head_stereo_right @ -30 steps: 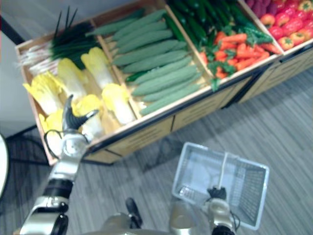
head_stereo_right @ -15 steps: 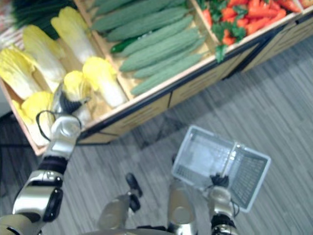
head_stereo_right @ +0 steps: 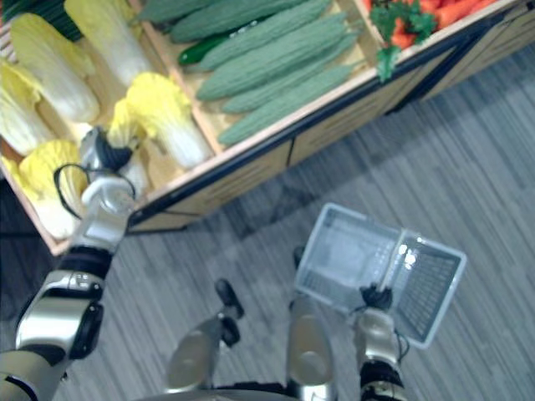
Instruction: Pick vegetable in the basket
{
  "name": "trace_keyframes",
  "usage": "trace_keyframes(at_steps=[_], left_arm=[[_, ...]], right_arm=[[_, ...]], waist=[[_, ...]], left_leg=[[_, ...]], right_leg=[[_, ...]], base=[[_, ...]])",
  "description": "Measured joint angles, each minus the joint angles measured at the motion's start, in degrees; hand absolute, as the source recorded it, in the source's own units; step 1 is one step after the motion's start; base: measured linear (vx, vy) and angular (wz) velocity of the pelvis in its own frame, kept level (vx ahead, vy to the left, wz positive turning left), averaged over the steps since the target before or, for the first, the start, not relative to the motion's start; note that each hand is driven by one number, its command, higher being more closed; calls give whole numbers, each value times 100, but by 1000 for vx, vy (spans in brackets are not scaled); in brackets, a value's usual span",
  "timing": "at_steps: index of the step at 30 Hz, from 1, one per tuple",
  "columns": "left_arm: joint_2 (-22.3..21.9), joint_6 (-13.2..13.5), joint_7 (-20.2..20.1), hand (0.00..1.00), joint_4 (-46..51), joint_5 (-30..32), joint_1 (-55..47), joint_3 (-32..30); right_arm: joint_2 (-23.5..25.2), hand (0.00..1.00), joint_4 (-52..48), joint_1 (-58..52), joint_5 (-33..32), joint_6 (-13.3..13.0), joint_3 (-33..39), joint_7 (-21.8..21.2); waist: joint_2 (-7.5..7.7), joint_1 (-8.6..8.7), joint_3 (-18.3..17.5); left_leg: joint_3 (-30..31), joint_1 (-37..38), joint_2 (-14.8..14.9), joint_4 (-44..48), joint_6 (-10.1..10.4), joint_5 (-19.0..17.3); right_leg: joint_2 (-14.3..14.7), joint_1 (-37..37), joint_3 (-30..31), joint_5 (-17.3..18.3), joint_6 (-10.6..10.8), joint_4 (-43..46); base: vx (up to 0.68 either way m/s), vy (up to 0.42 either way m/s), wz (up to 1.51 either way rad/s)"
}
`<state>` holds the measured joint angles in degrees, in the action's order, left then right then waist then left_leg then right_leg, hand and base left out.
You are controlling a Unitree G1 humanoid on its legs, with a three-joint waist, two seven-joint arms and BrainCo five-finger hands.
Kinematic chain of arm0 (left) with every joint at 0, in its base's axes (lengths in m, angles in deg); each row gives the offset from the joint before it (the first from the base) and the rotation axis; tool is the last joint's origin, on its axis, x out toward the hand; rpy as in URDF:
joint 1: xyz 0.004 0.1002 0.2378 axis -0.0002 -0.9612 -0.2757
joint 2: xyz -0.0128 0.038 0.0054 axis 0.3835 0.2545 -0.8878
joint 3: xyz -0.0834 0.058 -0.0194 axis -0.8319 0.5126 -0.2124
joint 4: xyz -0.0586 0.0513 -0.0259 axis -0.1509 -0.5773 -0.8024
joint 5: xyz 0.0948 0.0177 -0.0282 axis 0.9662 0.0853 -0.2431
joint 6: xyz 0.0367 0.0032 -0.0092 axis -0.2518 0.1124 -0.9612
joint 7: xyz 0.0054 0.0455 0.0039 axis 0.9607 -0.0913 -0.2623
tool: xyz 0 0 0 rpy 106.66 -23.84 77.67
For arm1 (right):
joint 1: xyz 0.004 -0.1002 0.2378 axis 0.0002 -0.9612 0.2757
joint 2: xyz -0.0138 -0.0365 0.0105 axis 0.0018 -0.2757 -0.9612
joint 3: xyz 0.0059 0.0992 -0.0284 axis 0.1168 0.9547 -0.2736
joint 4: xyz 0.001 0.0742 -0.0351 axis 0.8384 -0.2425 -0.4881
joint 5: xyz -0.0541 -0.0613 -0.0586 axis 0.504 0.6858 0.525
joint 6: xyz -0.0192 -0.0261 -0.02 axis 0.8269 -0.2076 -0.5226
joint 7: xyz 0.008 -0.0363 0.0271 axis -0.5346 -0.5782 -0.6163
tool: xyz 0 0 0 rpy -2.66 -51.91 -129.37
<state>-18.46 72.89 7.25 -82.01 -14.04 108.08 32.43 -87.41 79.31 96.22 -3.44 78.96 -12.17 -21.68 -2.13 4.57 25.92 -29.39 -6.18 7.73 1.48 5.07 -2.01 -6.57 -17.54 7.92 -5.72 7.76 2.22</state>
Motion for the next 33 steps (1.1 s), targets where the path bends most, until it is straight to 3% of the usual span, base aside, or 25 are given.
trace_keyframes(at_steps=[4, 6, 9, 12, 15, 18, 22, 25, 26, 27, 28, 29, 30, 31, 33], left_arm=[[-98, 14, -167, 100, 24, 23, -4, 236], [-96, 15, -259, 100, 94, 61, -87, 244], [-78, 9, -305, 100, 478, 278, -253, 237], [-1, -70, -295, 100, 888, 670, -348, 207], [56, -190, -229, 100, 1641, 1090, -792, 158], [48, -205, -130, 100, 2130, 1365, -941, 98], [-191, -184, -81, 100, 2611, 1374, -989, 383], [-438, 21, -82, 100, 3028, 1332, -1506, 821], [-486, 78, -83, 100, 3091, 1324, -1634, 894], [-556, 230, -86, 100, 3187, 1288, -1916, 1017], [-570, 336, -92, 100, 3201, 1278, -2105, 1117], [-569, 451, -116, 100, 3227, 1269, -2352, 1176], [-604, 513, -203, 100, 3294, 1222, -2662, 1173], [-675, 515, -242, 100, 3357, 1149, -2860, 1168], [-1000, 602, -361, 100, 3379, 1035, -3339, 1111]], right_arm=[[1, 100, 101, -108, 4, 0, 2, -2], [-2, 100, 183, -133, 5, 8, 11, -6], [-1, 100, 333, -201, 5, 20, 144, -68], [-1, 100, 456, -288, -3, 92, 344, -90], [-14, 100, 581, -662, -19, 104, 519, -98], [2, 100, 588, -937, -76, 127, 757, -187], [90, 100, 574, -1150, -287, 156, 1065, -196], [120, 100, 460, -1130, -396, 210, 1028, -190], [117, 100, 433, -1082, -396, 220, 1023, -189], [103, 100, 372, -932, -396, 238, 1003, -188], [100, 100, 340, -809, -395, 237, 920, -178], [110, 100, 323, -618, -394, 235, 745, -163], [106, 100, 317, -498, -361, 239, 522, -91], [84, 100, 296, -466, -297, 245, 356, -67], [5, 100, 3, -398, 88, 255, -267, -48]], waist=[[0, 32, -1], [-24, 145, -16], [-48, 138, -36], [-74, 113, -241], [-160, 91, -724], [-206, 8, -981], [-146, 20, -1084], [-69, 0, -1108], [-63, -7, -1106], [-111, -11, -1117], [-140, -10, -1132], [-24, -22, -1146], [160, -51, -1166], [228, -75, -1207], [121, -93, -1231]], left_leg=[[72, 385, -25, -7, 0, 0], [226, 541, -39, -26, 0, 0], [352, 754, -43, -61, 0, -1], [487, 848, -53, -151, -13, 49], [527, 1022, -53, -251, 6, 59], [545, 1119, -75, -311, 12, 66], [696, 1163, -105, -319, -4, 86], [409, 1302, -90, -310, 22, 44], [281, 1314, -110, -305, 37, 28], [-49, 1308, -17, -241, 36, -32], [-351, 1305, 99, -189, -11, -80], [-749, 1371, 151, -87, -43, -163], [-1204, 1561, 135, 61, 57, -294], [-1452, 1641, 151, 171, 122, -378], [-2214, 1846, 371, 526, 185, -491]], right_leg=[[-36, 459, -175, 39, -20, -26], [-60, 696, -379, 66, -40, -37], [-54, 982, -546, 102, -72, -56], [-69, 1161, -711, 99, -75, -127], [-58, 1369, -769, 109, -85, -230], [-69, 1455, -771, 115, -90, -249], [-119, 1572, -901, 153, -62, -204], [-124, 1422, -790, 325, -133, -96], [-177, 1343, -995, 416, -258, -17], [-424, 1172, -2009, 688, -739, 225], [-697, 1050, -2950, 849, -993, 597], [-1339, 824, -4212, 1033, -1305, 1458], [-1770, 816, -5147, 1082, -1446, 2106], [-1815, 860, -5407, 1005, -1436, 2166], [-1384, 693, -5223, 884, -1226, 1942]], base=[[30, 15, 14], [-3, 8, 29], [-37, -2, 22], [-51, -10, 24], [17, -13, 7], [11, -2, 0], [-16, -5, 18], [-38, -3, -37], [-43, 41, -92], [-8, 67, -120], [28, 99, -171], [98, 60, -195], [133, 25, -194], [180, -32, -211], [159, -107, -224]])
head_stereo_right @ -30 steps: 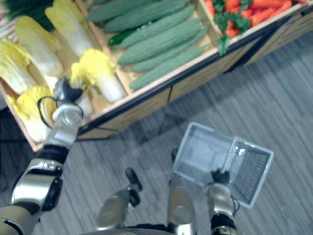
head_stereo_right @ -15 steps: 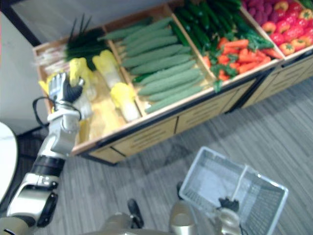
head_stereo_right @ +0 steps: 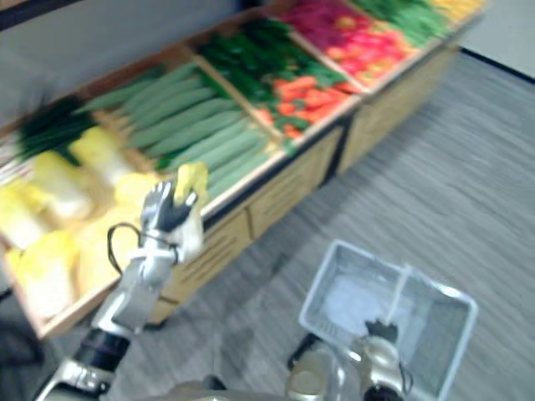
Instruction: Pick vegetable in the basket
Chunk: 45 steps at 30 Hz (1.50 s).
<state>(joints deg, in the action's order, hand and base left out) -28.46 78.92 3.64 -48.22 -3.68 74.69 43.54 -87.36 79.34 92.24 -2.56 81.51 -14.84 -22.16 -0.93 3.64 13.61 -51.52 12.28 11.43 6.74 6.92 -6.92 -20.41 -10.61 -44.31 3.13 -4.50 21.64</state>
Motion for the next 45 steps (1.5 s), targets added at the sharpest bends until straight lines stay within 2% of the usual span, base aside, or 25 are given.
trace_keyframes(at_steps=[1, 3, 5, 6, 7, 8, 10, 12, 14, 17, 20, 22, 24, 26, 27, 29, 30, 33, 34, 35, 36, 37, 41, 43, 45], left_arm=[[-306, 155, -52, 100, -26, -230, -191, 30], [-555, 299, -126, 100, -248, -478, -192, 157], [-781, 384, -173, 100, -519, -796, -342, 277], [-854, 428, -175, 100, -618, -883, -477, 275], [-883, 483, -183, 100, -755, -940, -633, 313], [-874, 518, -183, 100, -875, -998, -775, 357], [-879, 516, -177, 100, -1166, -975, -937, 496], [-877, 508, -174, 100, -1347, -814, -1018, 653], [-924, 503, -176, 100, -1419, -767, -1016, 807], [-1019, 487, -225, 100, -1606, -548, -952, 814], [-1078, 429, -358, 100, -1831, -355, -920, 1002], [-1074, 399, -400, 100, -1863, -356, -893, 1189], [-1072, 395, -452, 100, -1913, -358, -680, 1570], [-1050, 333, -472, 100, -1950, -363, -510, 1839], [-1039, 318, -472, 100, -1961, -369, -458, 1903], [-1018, 280, -450, 100, -1971, -369, -298, 2009], [-1001, 268, -391, 0, -1977, -367, -193, 2000], [-917, 206, -280, 0, -2160, -366, 40, 1969], [-914, 183, -235, 0, -2284, -364, 93, 1948], [-882, 167, -230, 0, -2386, -346, 103, 1907], [-1036, 92, -248, 0, -2639, -317, 159, 1832], [-1070, 67, -271, 0, -2752, -308, 178, 1825], [-1084, 32, -351, 0, -3021, -94, 197, 1323], [-1083, 16, -355, 0, -2824, -114, 8, 972], [-1054, 22, -396, 0, -2502, -207, -257, 616]], right_arm=[[-22, 100, -184, 21, 215, 23, -355, -11], [36, 100, -399, -3, 216, 38, -528, -18], [76, 100, -622, -129, 215, 76, -707, -19], [94, 100, -743, -168, 214, 106, -891, -23], [87, 100, -897, -193, 218, 108, -1196, -28], [48, 100, -963, -167, 221, 109, -1488, -42], [56, 100, -1118, -265, 261, 108, -1810, -87], [141, 100, -1304, -397, 354, 114, -1944, -155], [171, 100, -1585, -476, 373, 114, -2102, -188], [174, 100, -1991, -457, 604, 115, -2304, -199], [188, 100, -2294, -467, 656, 114, -2726, -283], [222, 100, -2479, -519, 660, 103, -2985, -397], [313, 100, -2610, -600, 659, 91, -3172, -510], [449, 100, -2598, -606, 659, 103, -3259, -623], [494, 100, -2590, -606, 658, 111, -3311, -653], [545, 100, -2575, -604, 655, 118, -3501, -685], [552, 100, -2582, -547, 651, 109, -3581, -685], [536, 100, -2594, -354, 616, 94, -3647, -768], [538, 100, -2610, -369, 583, 87, -3706, -788], [519, 100, -2622, -409, 574, 80, -3825, -792], [426, 100, -2568, -355, 545, 113, -3885, -836], [413, 100, -2600, -381, 532, 107, -3920, -854], [398, 100, -2712, -532, 419, 111, -4065, -1020], [347, 100, -2782, -646, 301, 117, -4075, -1074], [176, 100, -2872, -710, 180, 145, -4067, -1108]], waist=[[-126, 13, -25], [-135, 64, -14], [-161, 79, -16], [-188, 71, -9], [-238, 23, -11], [-235, -29, -1], [-257, -125, 28], [-262, -163, 64], [-243, -227, 146], [-282, -256, 176], [-271, -338, 188], [-117, -355, 160], [156, -325, 122], [196, -261, 141], [217, -220, 156], [274, -201, 160], [270, -202, 158], [273, -197, 159], [312, -194, 142], [400, -183, 162], [135, -182, 158], [74, -174, 125], [84, -53, 132], [59, -64, 146], [4, -142, 185]], left_leg=[[-423, 110, 237, 264, 28, -170], [-487, 94, 563, 911, 25, -209], [-241, 52, 1167, 2166, -229, -54], [222, -84, 1480, 2934, -734, 166], [1273, -523, 1493, 3741, -768, -54], [2319, -1014, 1083, 4157, -495, -420], [3312, -1464, 556, 4201, -293, -796], [3726, -1703, 321, 3819, -271, -984], [4143, -2037, -106, 2745, -260, -1046], [4451, -2363, -567, 1215, -192, -634], [4385, -2152, -620, 533, -337, 120], [4174, -1951, -760, 510, -579, 168], [3983, -1496, -1177, 48, -745, 60], [3946, -1064, -1286, -127, -860, 80], [3959, -892, -1304, -183, -899, 49], [4007, -488, -1269, -264, -928, 28], [4087, -447, -1192, -268, -927, 28], [4143, -393, -970, -238, -768, -69], [4124, -351, -895, -91, -476, -275], [4107, -273, -915, 56, -246, -500], [4076, -289, -627, 195, -163, -669], [4045, -320, -530, 243, -135, -686], [3975, -330, -214, 721, -187, -562], [4134, -757, -52, 1900, -114, -477], [4394, -1400, 147, 3488, 43, 59]], right_leg=[[430, -219, 461, 33, 75, -174], [647, -334, 805, 170, 38, -156], [1057, -272, 1323, 241, 10, -199], [1350, -174, 1642, 260, -21, -326], [1635, -100, 2064, 280, -59, -504], [1859, -65, 2529, 279, -75, -614], [2052, 181, 2887, 213, -174, -812], [2156, 434, 3164, 213, -175, -926], [2191, 649, 3598, 216, -171, -1082], [2205, 718, 4054, 233, -144, -1242], [2329, 859, 4509, 452, 87, -1160], [2173, 769, 4712, 856, 264, -682], [1726, 345, 4629, 1255, 696, 659], [1491, -6, 4364, 1088, 960, 1903], [1411, -117, 4249, 939, 1008, 2338], [1094, -422, 3795, 1194, 660, 3063], [992, -626, 3605, 1254, 565, 2948], [998, -961, 3541, 1174, 635, 1546], [1084, -856, 3684, 701, 679, 413], [1088, -689, 3827, -122, 708, -228], [1346, -614, 3705, -177, 647, -158], [1440, -600, 3712, -161, 625, -178], [1739, -300, 3635, 258, 482, -254], [1758, 85, 3526, 322, 441, -510], [1763, 630, 3418, 360, 381, -862]], base=[[155, -151, -183], [216, -222, -146], [212, -216, -151], [195, -123, -195], [239, -103, -248], [199, -30, -229], [217, 23, -187], [247, 76, -128], [207, 94, -102], [244, 168, -81], [281, 202, -82], [296, 209, -60], [376, 215, -19], [322, 141, -1], [450, 110, 17], [374, 10, 18], [343, -65, 20], [342, -151, 19], [448, -282, 19], [472, -289, 4], [331, -187, -6], [350, -206, -32], [285, -175, -2], [200, -102, 26], [199, -44, 28]])
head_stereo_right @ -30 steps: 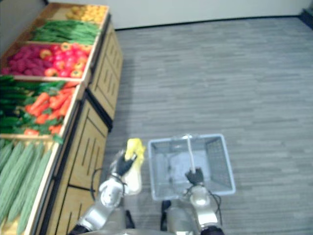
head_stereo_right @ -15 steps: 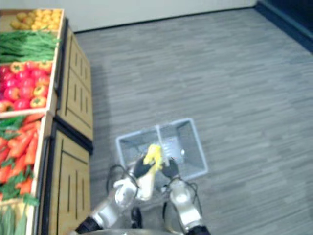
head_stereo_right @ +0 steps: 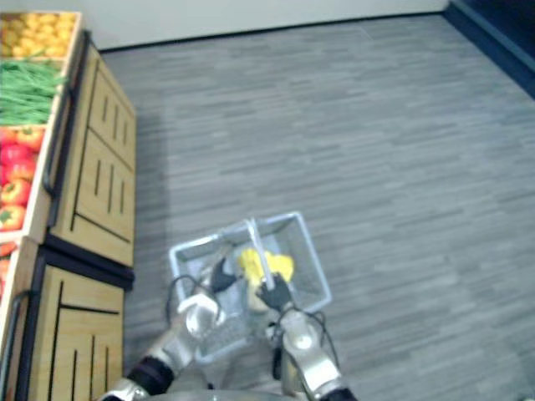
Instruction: Pick vegetable in the basket
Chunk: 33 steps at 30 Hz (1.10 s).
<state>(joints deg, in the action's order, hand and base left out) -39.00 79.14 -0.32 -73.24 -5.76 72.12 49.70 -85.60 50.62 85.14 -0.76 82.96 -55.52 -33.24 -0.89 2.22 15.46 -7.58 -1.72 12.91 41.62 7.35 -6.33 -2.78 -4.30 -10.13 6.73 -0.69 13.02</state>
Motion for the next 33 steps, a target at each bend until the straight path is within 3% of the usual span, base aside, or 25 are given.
trace_keyframes(at_steps=[2, 4, 5, 7, 9, 10, 11, 12, 13, 15, 18, 19, 20, 22, 24, 25, 26, 28, 29, 32, 33], left_arm=[[-15, 15, -33, 0, -4, 0, -77, -64], [-104, -10, -2, 0, -517, 22, -60, -181], [-135, -8, 0, 0, -631, 29, -60, -185], [-235, -82, 38, 0, -693, 64, -53, -191], [-244, -73, 63, 0, -617, 62, 69, -291], [-244, -74, 63, 0, -595, 61, 102, -325], [-236, -63, 56, 0, -554, 53, 61, -416], [-249, -64, 51, 0, -492, 40, -3, -436], [-211, -68, 47, 0, -282, -7, -208, -518], [-206, -55, 49, 0, -9, -99, -441, -585], [-180, -26, 64, 0, 198, -228, -791, -656], [-125, -44, 112, 0, 296, -231, -925, -751], [-78, -77, 192, 0, 339, -233, -1003, -847], [11, -114, 277, 0, 372, -232, -1116, -957], [35, -125, 472, 0, 430, -233, -1227, -1184], [36, -124, 503, 0, 432, -232, -1233, -1183], [52, -122, 530, 0, 434, -232, -1233, -1182], [147, -116, 524, 0, 432, -231, -1210, -1166], [319, -115, 522, 0, 439, -232, -1193, -1197], [166, -106, 504, 0, 557, -458, -1401, -1324], [164, -83, 506, 0, 654, -462, -1445, -1419]], right_arm=[[-106, 100, -82, 4, -108, 8, 35, -1], [-83, 100, -160, 12, -163, 2, 63, -2], [-92, 100, -169, 7, -241, -1, 76, -23], [-109, 100, -168, -40, -366, -22, 233, -126], [-80, 100, -38, -49, -507, -35, 699, -159], [-90, 100, 3, -18, -513, -35, 817, -161], [-98, 100, 170, 15, -505, -34, 1048, -162], [-99, 100, 277, 3, -473, -34, 1121, -160], [-111, 100, 493, -5, -364, -29, 1253, -151], [-95, 100, 628, -25, -149, -21, 1455, -120], [-11, 100, 1038, -200, 188, -6, 2003, -15], [37, 100, 1215, -283, 249, -5, 2293, 82], [44, 100, 1370, -229, 251, -4, 2517, 118], [40, 100, 1470, -202, 248, -28, 2784, 235], [25, 100, 1682, -313, 233, -135, 3294, 473], [17, 100, 1718, -342, 231, -156, 3427, 524], [4, 100, 1795, -325, 222, -229, 3630, 614], [24, 100, 1994, -263, 137, -209, 3878, 761], [68, 100, 2209, -321, 131, -204, 4004, 848], [42, 100, 2351, -543, -110, -187, 4274, 992], [69, 100, 2287, -630, -176, -212, 4275, 1003]], waist=[[-17, -120, 11], [34, -170, 43], [34, -165, 43], [-83, -115, 20], [-5, -122, -5], [-13, -127, 1], [-27, -102, 2], [-26, -105, 2], [18, -125, -11], [-13, -137, -29], [85, -120, -78], [186, -88, -113], [191, -98, -120], [150, -65, -139], [74, -61, -223], [43, -57, -239], [32, -55, -248], [161, -41, -282], [419, -30, -297], [175, -107, -418], [170, -142, -420]], left_leg=[[-6, -377, 72, 470, -114, -376], [-457, -678, -4, -237, -294, -655], [-625, -719, -58, -587, -313, -649], [-1300, -804, -145, -1841, -419, 13], [-2635, -836, -235, -2036, -658, -31], [-3026, -866, -202, -1967, -832, -55], [-3595, -828, -171, -1803, -1160, -201], [-3651, -758, -203, -1787, -1291, -290], [-3553, -543, -429, -1944, -1412, -379], [-3449, -318, -675, -2354, -1407, -382], [-2920, 255, -1284, -3268, -1397, -383], [-2517, 420, -1475, -3440, -1374, -375], [-2191, 498, -1512, -3457, -1372, -374], [-1666, 632, -1512, -3448, -1342, -354], [-804, 712, -1416, -3418, -1238, -290], [-579, 688, -1381, -3412, -1191, -261], [-152, 629, -1331, -3415, -1093, -204], [543, 439, -1330, -3329, -781, -207], [1000, 243, -1517, -3196, -582, -320], [1332, 210, -1157, -3314, -316, -100], [1368, 273, -1097, -3363, -273, -47]], right_leg=[[-30, 318, -64, 89, -75, -263], [-198, 648, -227, 118, 4, -526], [-255, 698, -288, 143, 59, -548], [-335, 870, -616, 210, 286, -589], [-628, 1002, -1252, 333, 540, -596], [-682, 1041, -1384, 355, 585, -610], [-751, 1244, -1653, 412, 686, -644], [-781, 1379, -1740, 444, 737, -652], [-907, 1593, -1882, 456, 757, -519], [-1077, 1537, -1957, 460, 762, 17], [-1755, 1033, -1868, 377, 919, 2315], [-1966, 635, -1377, 55, 905, 3362], [-1849, 286, -784, 302, 772, 3936], [-1624, 70, -311, 648, 680, 4166], [-1263, -283, 175, 945, 383, 3747], [-1169, -402, 330, 957, 364, 3517], [-930, -586, 764, 934, 405, 2916], [-625, -629, 1745, 813, 628, 1647], [-569, -509, 2346, 554, 1076, 917], [-219, -210, 1884, 785, 815, 920], [-218, -164, 1681, 792, 717, 963]], base=[[178, 6, 23], [227, 72, 35], [227, 141, 53], [221, 168, 85], [283, 233, 138], [250, 221, 127], [202, 158, 90], [284, 183, 101], [307, 167, 67], [316, 189, 63], [261, 134, 111], [400, -22, 146], [409, -65, 169], [277, -109, 150], [244, -201, 191], [172, -267, 199], [117, -312, 194], [62, -421, 199], [40, -524, 191], [84, -331, 128], [108, -231, 97]])
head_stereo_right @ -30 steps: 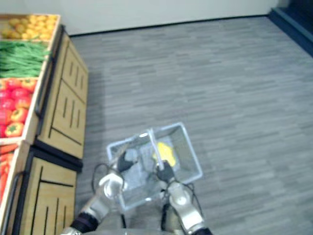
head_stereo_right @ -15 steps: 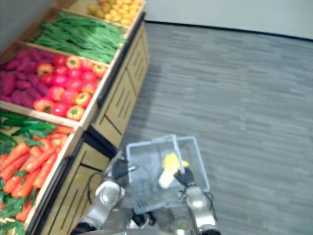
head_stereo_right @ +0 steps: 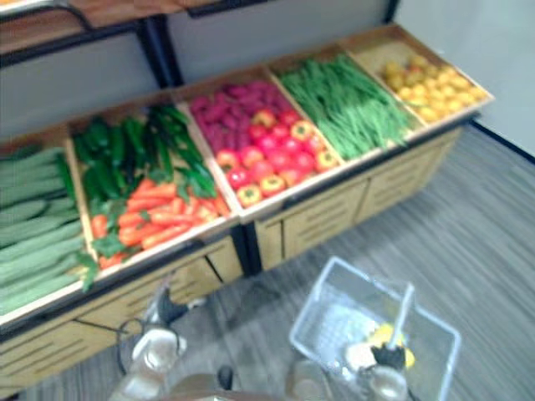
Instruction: Pick vegetable in the basket
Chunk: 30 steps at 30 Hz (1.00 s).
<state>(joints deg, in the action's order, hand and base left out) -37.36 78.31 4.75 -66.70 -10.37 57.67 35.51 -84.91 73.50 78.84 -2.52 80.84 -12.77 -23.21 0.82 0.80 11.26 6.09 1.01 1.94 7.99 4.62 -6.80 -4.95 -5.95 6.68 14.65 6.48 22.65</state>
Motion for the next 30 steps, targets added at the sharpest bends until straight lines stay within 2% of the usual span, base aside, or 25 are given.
trace_keyframes(at_steps=[2, 4, 6, 7, 8, 9, 10, 14, 15, 18, 19, 20, 23, 25, 28, 30], left_arm=[[-33, 36, -2, 0, 208, -167, -1, -133], [-53, 88, 2, 0, 434, -204, -18, -262], [-70, 96, 5, 0, 648, -204, 1, -382], [-72, 96, 4, 0, 743, -204, 14, -426], [-68, 97, 3, 0, 781, -203, 84, -426], [-59, 99, 3, 0, 795, -200, 126, -425], [-5, 100, 3, 0, 783, -198, 248, -422], [372, 82, 4, 0, 713, -194, 572, -498], [494, 83, 5, 0, 722, -178, 753, -485], [736, 93, 7, 0, 725, -143, 1107, -413], [890, 98, 6, 0, 723, -135, 1283, -338], [1067, 100, 3, 0, 703, -124, 1436, -276], [1396, 105, -5, 0, 577, 109, 1839, -55], [1576, 137, 0, 0, 552, 295, 2227, 26], [1923, 134, 4, 0, 352, 374, 2848, 150], [2016, 123, 5, 0, 77, 561, 3264, 232]], right_arm=[[76, 100, -16, -249, -195, -22, 23, 84], [116, 100, -40, -399, -261, -42, 21, 79], [152, 100, -117, -505, -262, -41, 22, 75], [175, 100, -126, -539, -266, -39, 28, 68], [196, 100, -109, -559, -265, -43, 70, 64], [172, 100, -59, -541, -264, -63, 114, 60], [171, 100, 116, -453, -265, -77, 207, 42], [178, 100, 526, -187, -264, -59, 302, -46], [185, 100, 595, -169, -254, -58, 420, -55], [125, 100, 713, -91, -252, -47, 473, -61], [107, 100, 723, -42, -251, -31, 472, -61], [92, 100, 724, 32, -210, -26, 455, -80], [67, 100, 715, 111, -32, -34, 425, -116], [-3, 100, 714, 203, -33, -37, 327, -112], [-100, 100, 706, 540, -29, -39, 159, -92], [-103, 100, 681, 635, -28, -39, 58, -52]], waist=[[-51, 44, -30], [-52, 15, -50], [-32, 50, -51], [-16, 51, -47], [-4, 51, -55], [4, 53, -57], [-60, 54, -117], [38, 83, -180], [73, 84, -206], [56, 110, -233], [40, 165, -236], [35, 229, -231], [8, 243, -211], [-64, 315, -208], [-188, 370, -139], [-167, 378, 29]], left_leg=[[11, 10, 150, 12, 6, 34], [-405, -57, 294, 99, -32, 13], [-1544, -103, 630, 448, -197, -91], [-2526, -79, 915, 646, -252, -130], [-3348, -48, 1067, 853, -308, -176], [-3525, -51, 1074, 907, -306, -169], [-3495, -121, 1021, 926, -297, -161], [-3223, -124, 635, 426, -289, 105], [-3186, 47, 406, -95, -311, 397], [-3081, 276, 171, -878, -338, 857], [-3045, 347, 136, -1176, -328, 1047], [-3033, 400, 133, -1360, -328, 1173], [-3064, 373, 178, -1392, -307, 1203], [-3083, 107, 243, -1396, -314, 1247], [-3277, -368, 337, -1395, -353, 1399], [-3391, -416, 361, -1393, -364, 1416]], right_leg=[[7, 248, -485, 17, -123, -83], [-18, 438, -795, 44, -179, -221], [-101, 665, -1085, 14, -236, -385], [-151, 846, -1232, 7, -246, -467], [-217, 975, -1355, 7, -245, -479], [-244, 1018, -1373, 3, -236, -507], [-271, 1051, -1376, -29, -185, -610], [-394, 1152, -1445, -250, -88, -1055], [-486, 1169, -1456, -280, -79, -1135], [-530, 1135, -1531, -288, -68, -1163], [-513, 1105, -1595, -288, -68, -1150], [-502, 1070, -1615, -288, -68, -1148], [-422, 983, -1556, -304, -93, -1127], [-390, 708, -1492, -338, -102, -1111], [-265, 155, -1271, -621, -137, -1133], [-210, 81, -1164, -720, -144, -1207]], base=[[103, -201, 97], [57, -86, 75], [78, -13, 67], [128, 41, 73], [128, 72, 65], [83, 89, 61], [53, 96, 48], [41, 109, 37], [-8, 78, 34], [-54, 37, 27], [-75, 2, 21], [-75, 4, 12], [-101, -13, -13], [-90, -1, -1], [-50, 20, -29], [-14, 18, -31]])
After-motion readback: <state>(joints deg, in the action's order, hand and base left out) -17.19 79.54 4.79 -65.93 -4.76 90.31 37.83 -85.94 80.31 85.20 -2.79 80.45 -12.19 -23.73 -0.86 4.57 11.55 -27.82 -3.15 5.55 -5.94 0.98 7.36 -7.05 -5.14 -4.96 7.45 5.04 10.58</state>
